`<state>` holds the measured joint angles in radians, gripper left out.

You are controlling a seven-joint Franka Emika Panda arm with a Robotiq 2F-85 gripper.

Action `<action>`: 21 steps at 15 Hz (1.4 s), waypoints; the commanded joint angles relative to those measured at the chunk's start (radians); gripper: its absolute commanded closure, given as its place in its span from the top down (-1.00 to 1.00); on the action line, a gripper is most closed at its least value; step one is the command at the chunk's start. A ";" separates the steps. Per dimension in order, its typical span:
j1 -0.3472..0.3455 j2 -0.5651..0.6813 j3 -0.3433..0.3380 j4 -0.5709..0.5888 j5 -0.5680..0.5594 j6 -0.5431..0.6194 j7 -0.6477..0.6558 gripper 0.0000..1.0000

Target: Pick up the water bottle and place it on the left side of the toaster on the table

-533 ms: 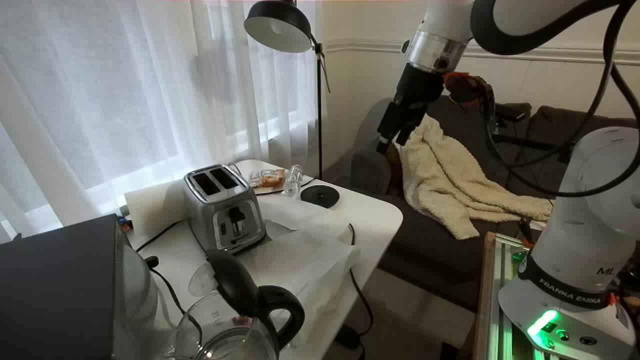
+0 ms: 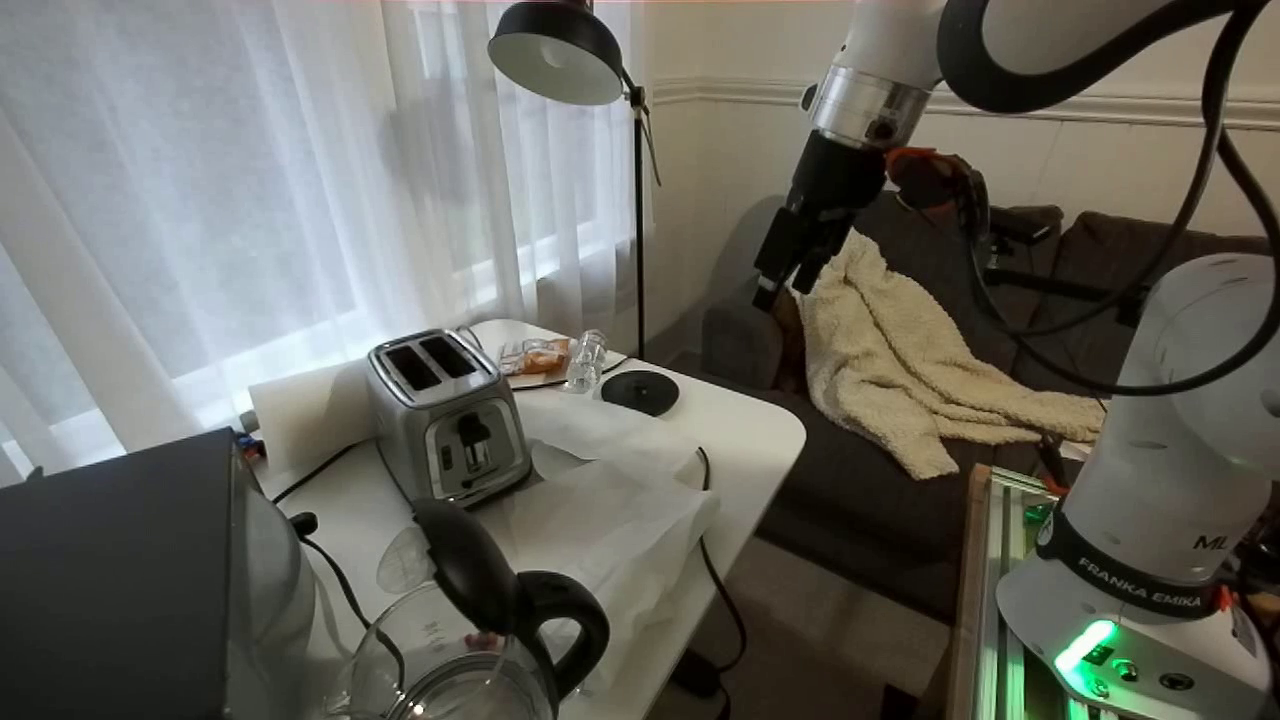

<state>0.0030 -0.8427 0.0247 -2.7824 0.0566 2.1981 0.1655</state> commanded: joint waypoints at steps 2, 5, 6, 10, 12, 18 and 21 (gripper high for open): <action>-0.008 0.000 0.007 0.001 0.007 -0.002 -0.006 1.00; -0.035 0.132 -0.030 0.101 0.040 0.009 0.029 1.00; -0.060 0.183 -0.037 0.134 0.039 0.027 0.058 1.00; -0.138 0.365 -0.047 0.249 0.038 0.088 0.176 1.00; -0.162 0.464 -0.042 0.308 0.044 0.136 0.248 1.00; -0.201 0.736 -0.001 0.449 -0.067 0.372 0.543 1.00; -0.190 0.852 -0.010 0.504 -0.263 0.456 0.752 1.00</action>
<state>-0.1800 -0.1007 0.0063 -2.3511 -0.0545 2.5998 0.7310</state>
